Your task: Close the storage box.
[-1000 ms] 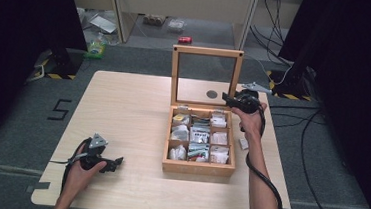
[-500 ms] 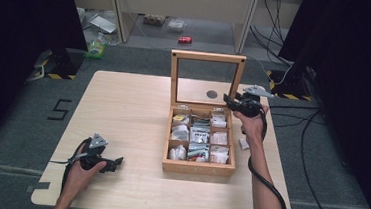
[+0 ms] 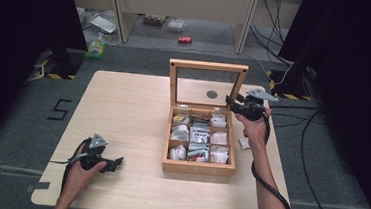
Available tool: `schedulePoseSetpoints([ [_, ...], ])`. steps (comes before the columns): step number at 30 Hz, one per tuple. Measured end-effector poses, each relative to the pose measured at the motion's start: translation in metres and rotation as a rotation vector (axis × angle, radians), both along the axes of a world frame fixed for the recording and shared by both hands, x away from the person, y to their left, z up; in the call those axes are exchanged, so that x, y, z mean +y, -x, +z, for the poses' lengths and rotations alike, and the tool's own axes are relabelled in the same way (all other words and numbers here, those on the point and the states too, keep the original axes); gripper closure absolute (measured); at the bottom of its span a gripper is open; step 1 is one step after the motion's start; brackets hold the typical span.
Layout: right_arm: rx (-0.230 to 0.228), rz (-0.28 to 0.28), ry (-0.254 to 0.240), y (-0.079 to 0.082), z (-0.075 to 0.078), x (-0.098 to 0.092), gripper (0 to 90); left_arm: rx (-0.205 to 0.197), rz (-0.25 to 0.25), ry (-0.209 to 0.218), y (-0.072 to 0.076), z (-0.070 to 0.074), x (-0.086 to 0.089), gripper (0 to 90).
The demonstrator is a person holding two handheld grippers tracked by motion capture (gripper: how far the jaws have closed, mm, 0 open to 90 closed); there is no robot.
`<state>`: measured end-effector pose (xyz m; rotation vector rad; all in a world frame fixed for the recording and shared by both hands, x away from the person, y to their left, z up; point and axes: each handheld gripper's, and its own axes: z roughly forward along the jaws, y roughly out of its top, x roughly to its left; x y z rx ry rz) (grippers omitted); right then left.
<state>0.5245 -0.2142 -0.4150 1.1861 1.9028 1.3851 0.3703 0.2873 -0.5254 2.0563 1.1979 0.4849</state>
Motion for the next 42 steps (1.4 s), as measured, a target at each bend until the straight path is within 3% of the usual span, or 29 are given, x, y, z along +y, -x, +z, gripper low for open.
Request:
schedulePoseSetpoints([
  [20, -0.003, -0.036, -0.001, 0.022, 0.005, -0.006, 53.1, -0.001, 0.001, -0.002, 0.000, 0.000, 0.000, 0.0],
  [42, -0.002, 0.002, 0.005, 0.051, 0.004, -0.010, 52.7, -0.001, 0.002, -0.001, 0.000, 0.000, 0.000, 0.0],
])
